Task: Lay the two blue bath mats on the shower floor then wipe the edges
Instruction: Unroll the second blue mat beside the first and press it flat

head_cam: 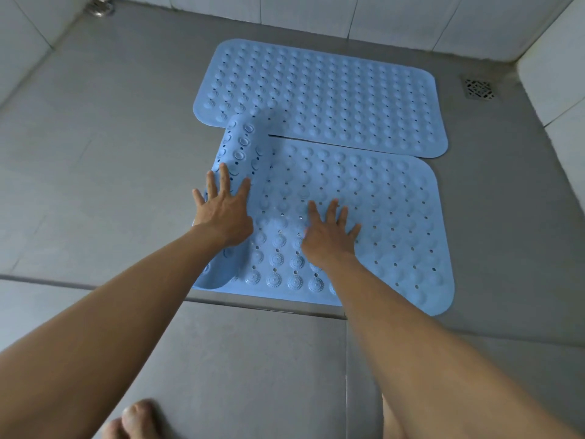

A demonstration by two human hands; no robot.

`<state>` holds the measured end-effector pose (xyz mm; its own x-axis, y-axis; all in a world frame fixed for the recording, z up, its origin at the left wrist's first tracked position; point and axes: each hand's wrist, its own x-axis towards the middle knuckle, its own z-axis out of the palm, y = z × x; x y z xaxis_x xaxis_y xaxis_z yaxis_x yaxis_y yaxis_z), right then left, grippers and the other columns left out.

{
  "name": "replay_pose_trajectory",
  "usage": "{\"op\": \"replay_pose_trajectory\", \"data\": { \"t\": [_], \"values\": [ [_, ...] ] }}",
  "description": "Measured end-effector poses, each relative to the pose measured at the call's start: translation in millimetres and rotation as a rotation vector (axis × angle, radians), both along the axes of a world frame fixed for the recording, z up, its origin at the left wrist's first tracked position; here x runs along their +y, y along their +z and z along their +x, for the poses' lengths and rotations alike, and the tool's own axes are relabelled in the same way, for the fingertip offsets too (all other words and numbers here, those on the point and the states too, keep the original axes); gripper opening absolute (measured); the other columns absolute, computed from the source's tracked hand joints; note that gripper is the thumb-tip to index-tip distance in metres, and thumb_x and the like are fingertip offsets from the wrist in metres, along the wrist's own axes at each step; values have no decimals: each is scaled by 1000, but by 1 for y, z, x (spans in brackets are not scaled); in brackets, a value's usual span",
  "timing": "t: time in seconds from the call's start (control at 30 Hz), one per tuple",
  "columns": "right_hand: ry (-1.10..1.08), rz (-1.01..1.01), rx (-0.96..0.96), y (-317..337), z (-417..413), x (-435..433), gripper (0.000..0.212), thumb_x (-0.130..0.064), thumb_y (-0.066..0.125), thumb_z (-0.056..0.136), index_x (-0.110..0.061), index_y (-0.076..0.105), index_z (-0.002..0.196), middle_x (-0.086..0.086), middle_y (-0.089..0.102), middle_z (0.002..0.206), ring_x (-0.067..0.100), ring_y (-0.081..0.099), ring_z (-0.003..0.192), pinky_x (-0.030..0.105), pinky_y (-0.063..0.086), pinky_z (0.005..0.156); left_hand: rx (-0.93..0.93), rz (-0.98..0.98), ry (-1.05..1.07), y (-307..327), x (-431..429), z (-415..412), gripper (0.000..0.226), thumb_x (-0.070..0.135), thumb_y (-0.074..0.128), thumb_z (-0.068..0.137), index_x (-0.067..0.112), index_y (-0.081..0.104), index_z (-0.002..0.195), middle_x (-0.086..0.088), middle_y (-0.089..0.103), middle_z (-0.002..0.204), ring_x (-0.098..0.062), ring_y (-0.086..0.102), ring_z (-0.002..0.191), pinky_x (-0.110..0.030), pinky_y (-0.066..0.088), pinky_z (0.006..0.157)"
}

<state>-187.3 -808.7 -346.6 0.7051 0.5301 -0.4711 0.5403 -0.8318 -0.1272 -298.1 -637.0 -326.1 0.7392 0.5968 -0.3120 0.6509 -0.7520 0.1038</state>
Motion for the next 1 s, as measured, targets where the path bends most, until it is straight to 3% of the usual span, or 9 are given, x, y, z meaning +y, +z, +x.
{"op": "replay_pose_trajectory", "data": {
  "t": [0.17, 0.3, 0.43, 0.67, 0.77, 0.87, 1.0],
  "values": [
    [32, 61, 64, -6, -16, 24, 69, -62, 22, 100, -38, -6, 159, 12, -23, 164, 35, -21, 151, 67, -10, 116, -49, 121, -37, -6, 1, -7, 76, 20, 44, 92, 25, 9, 159, -12, -20, 165, -41, -16, 150, -69, 4, 117],
    [59, 37, 74, -11, -13, 15, 74, -73, 17, 95, -43, -14, 156, 6, -29, 163, 31, -26, 150, 65, -15, 115, -50, 113, -49, -9, 3, -12, 65, 35, 34, 100, 20, 12, 159, -10, -14, 167, -38, -13, 152, -69, 2, 117],
    [73, 14, 88, -8, -7, 10, 76, -77, 15, 93, -45, -18, 154, -1, -32, 162, 29, -26, 150, 70, -12, 113, 6, 143, -47, -16, 10, -19, 68, 50, 28, 102, 22, 8, 160, -8, -20, 165, -39, -18, 151, -70, -1, 116],
    [55, 0, 72, -6, 2, 1, 71, -73, 16, 96, -47, -15, 154, 3, -32, 162, 30, -24, 151, 69, -8, 116, -62, 144, -29, -16, 19, -27, 69, 48, 30, 102, 21, 3, 159, -9, -19, 166, -40, -14, 151, -67, 2, 118],
    [40, -11, 42, -3, -1, 7, 70, -66, 19, 99, -42, -13, 156, 10, -29, 163, 36, -24, 150, 69, -9, 115, -118, 173, -8, -16, 19, -29, 67, 38, 40, 101, 15, 14, 158, -14, -3, 166, -39, -1, 152, -63, 13, 118],
    [99, 34, 50, -2, -12, 21, 69, -64, 18, 100, -40, -13, 157, 10, -29, 163, 35, -24, 150, 68, -11, 116, -109, 259, -23, -10, 23, -31, 67, 21, 53, 89, 10, 29, 150, -17, 21, 155, -41, 19, 143, -55, 32, 110],
    [136, 32, 77, -10, -23, 32, 67, -66, 14, 100, -43, -16, 155, 10, -33, 161, 35, -27, 149, 72, -12, 112, -61, 366, -21, -6, 28, -34, 66, 7, 58, 81, 11, 39, 144, -15, 39, 144, -38, 39, 129, -47, 37, 100]
  ]
}}
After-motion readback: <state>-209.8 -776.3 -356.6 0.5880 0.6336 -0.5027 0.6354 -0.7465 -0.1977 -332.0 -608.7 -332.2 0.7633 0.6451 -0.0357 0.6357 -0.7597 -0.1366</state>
